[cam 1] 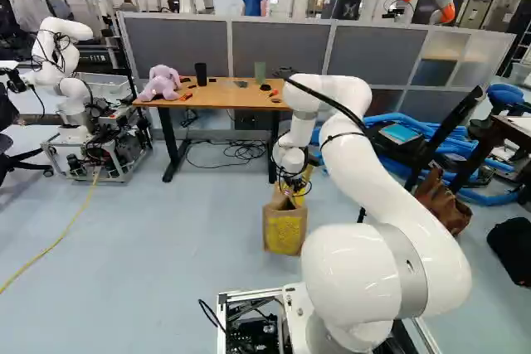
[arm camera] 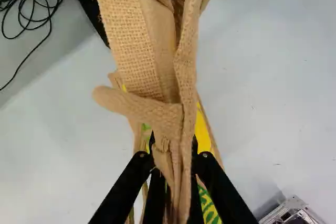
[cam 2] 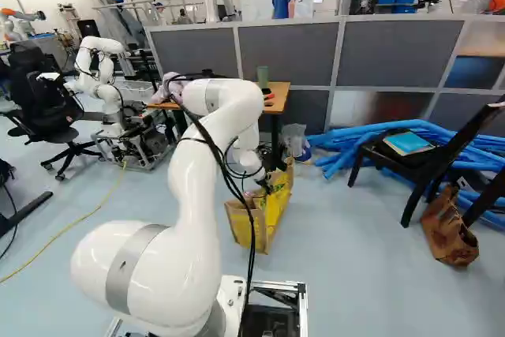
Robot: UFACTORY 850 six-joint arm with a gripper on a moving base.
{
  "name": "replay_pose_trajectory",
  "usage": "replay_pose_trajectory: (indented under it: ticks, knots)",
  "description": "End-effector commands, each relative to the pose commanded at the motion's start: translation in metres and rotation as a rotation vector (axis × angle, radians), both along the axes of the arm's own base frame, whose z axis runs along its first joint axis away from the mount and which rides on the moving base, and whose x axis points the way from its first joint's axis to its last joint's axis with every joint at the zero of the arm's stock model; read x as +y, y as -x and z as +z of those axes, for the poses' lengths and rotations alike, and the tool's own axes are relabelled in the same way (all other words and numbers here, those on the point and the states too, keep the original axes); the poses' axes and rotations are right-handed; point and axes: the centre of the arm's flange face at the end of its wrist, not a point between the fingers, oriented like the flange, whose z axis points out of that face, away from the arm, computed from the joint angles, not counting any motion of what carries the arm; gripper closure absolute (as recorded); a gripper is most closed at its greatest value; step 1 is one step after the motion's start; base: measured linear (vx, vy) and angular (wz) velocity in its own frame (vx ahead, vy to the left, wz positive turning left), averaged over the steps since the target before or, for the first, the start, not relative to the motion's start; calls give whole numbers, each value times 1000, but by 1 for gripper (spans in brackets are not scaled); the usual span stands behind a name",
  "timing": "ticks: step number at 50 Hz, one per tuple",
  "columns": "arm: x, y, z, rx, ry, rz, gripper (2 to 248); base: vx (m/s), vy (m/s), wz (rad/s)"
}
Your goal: Pick up the bag on the ground and place it on the table
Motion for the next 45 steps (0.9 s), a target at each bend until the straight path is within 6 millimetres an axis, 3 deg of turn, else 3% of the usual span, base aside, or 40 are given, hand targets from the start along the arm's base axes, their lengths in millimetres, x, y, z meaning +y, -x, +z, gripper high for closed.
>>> replay_pose_trajectory:
  ticks: [45]
  knots:
    - [1,7,66,-41,4,0,217,0,0,0]
